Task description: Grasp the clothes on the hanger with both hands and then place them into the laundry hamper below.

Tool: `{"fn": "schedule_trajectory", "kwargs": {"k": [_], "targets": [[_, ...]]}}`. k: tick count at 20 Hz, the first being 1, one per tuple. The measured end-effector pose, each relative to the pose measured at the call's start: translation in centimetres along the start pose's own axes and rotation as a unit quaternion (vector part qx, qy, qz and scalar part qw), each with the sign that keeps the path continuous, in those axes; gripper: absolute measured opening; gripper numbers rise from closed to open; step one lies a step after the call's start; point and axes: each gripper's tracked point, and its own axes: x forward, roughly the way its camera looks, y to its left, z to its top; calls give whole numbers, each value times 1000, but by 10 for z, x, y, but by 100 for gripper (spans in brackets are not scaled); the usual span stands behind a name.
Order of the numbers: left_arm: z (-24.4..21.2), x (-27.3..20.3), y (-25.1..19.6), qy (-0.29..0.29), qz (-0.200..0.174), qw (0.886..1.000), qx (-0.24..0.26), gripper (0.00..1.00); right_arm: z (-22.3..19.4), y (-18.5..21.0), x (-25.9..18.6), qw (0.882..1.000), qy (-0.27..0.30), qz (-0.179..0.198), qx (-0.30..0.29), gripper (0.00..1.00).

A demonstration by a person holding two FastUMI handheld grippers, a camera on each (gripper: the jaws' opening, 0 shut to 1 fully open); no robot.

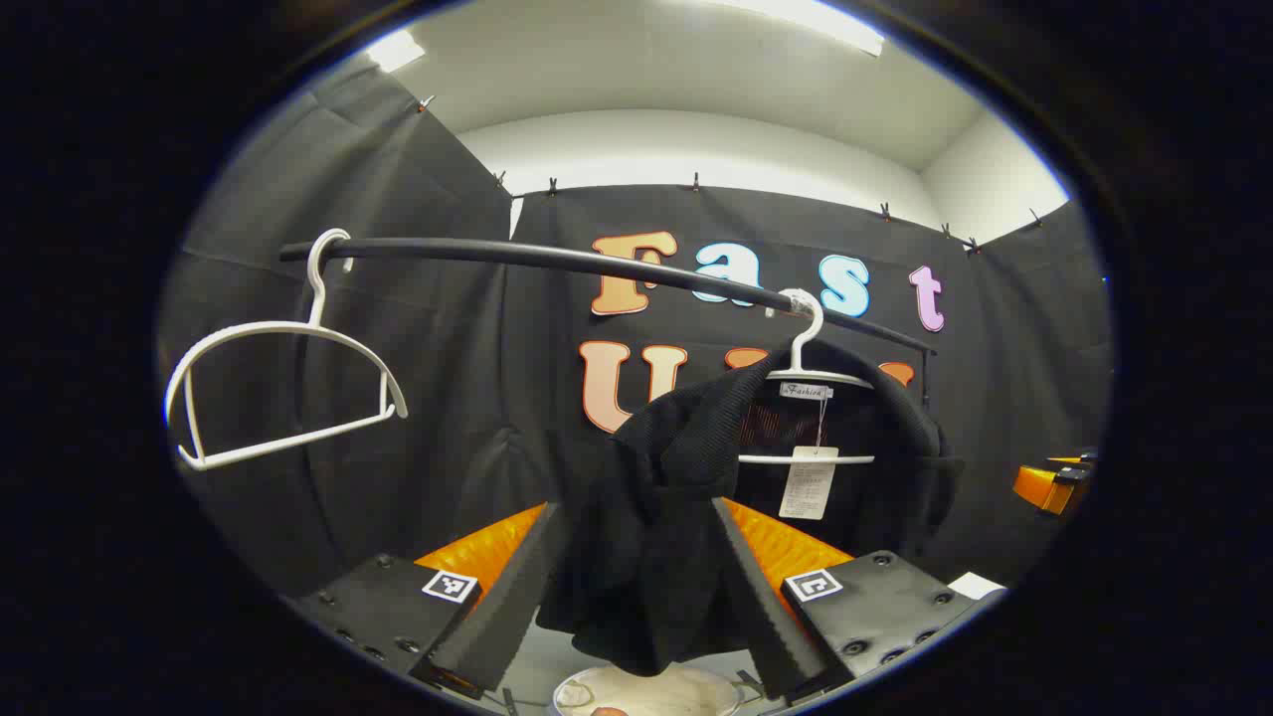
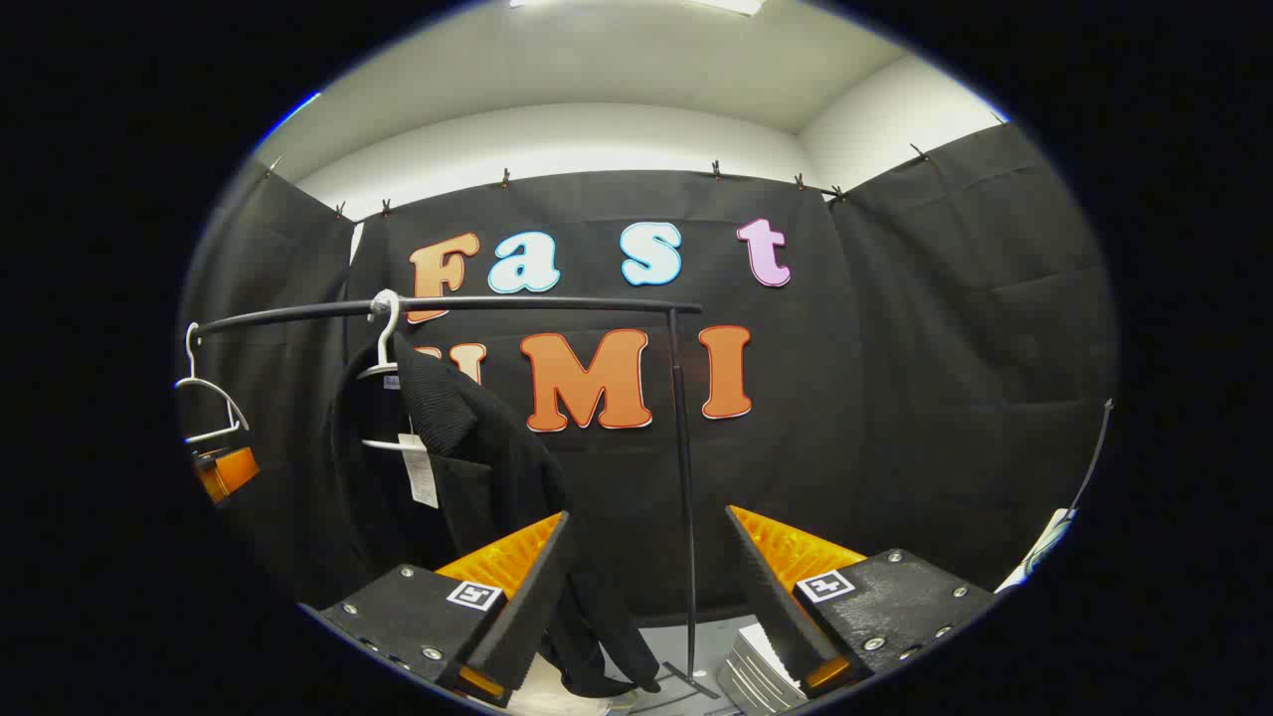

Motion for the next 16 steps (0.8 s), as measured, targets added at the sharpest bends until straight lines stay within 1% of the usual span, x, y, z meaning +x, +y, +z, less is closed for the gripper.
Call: {"fn": "schedule_trajectory", "kwargs": {"k": [3, 4, 5, 6, 7, 8, 9, 11, 12, 13, 16], "targets": [[2, 3, -4, -5, -9, 1000, 1, 93, 2, -1, 4, 1000, -3, -3, -8, 100], [4, 3, -5, -7, -12, 1000, 0, 93, 2, 0, 4, 1000, -4, -2, -7, 92], [3, 4, -5, -7, -11, 1000, -1, 93, 2, 1, 5, 1000, -4, -1, -7, 92], [3, 7, -3, -7, -9, 1000, -2, 97, 2, 3, 6, 1000, -3, 0, -8, 92], [1, 10, -2, -6, -10, 1000, -2, 96, 1, 3, 6, 1000, -3, 0, -11, 92], [0, 10, -2, -3, -11, 1000, -3, 97, 1, 4, 6, 1000, -3, 0, -13, 100], [-1, 7, -3, -1, -11, 1000, -4, 93, 2, 6, 7, 1000, -4, 1, -15, 100], [-3, 6, -2, 3, -9, 1000, -11, 92, 2, 10, 5, 1000, -4, 4, -18, 100], [-5, 7, -1, 4, -7, 1000, -13, 93, 1, 11, 5, 1000, -4, 5, -19, 92], [-6, 9, 2, 5, -4, 1000, -14, 92, 1, 13, 5, 1000, -4, 6, -20, 100], [-8, 9, 7, 7, 2, 1000, -12, 93, 0, 16, 5, 1000, -1, 7, -25, 100]]}}
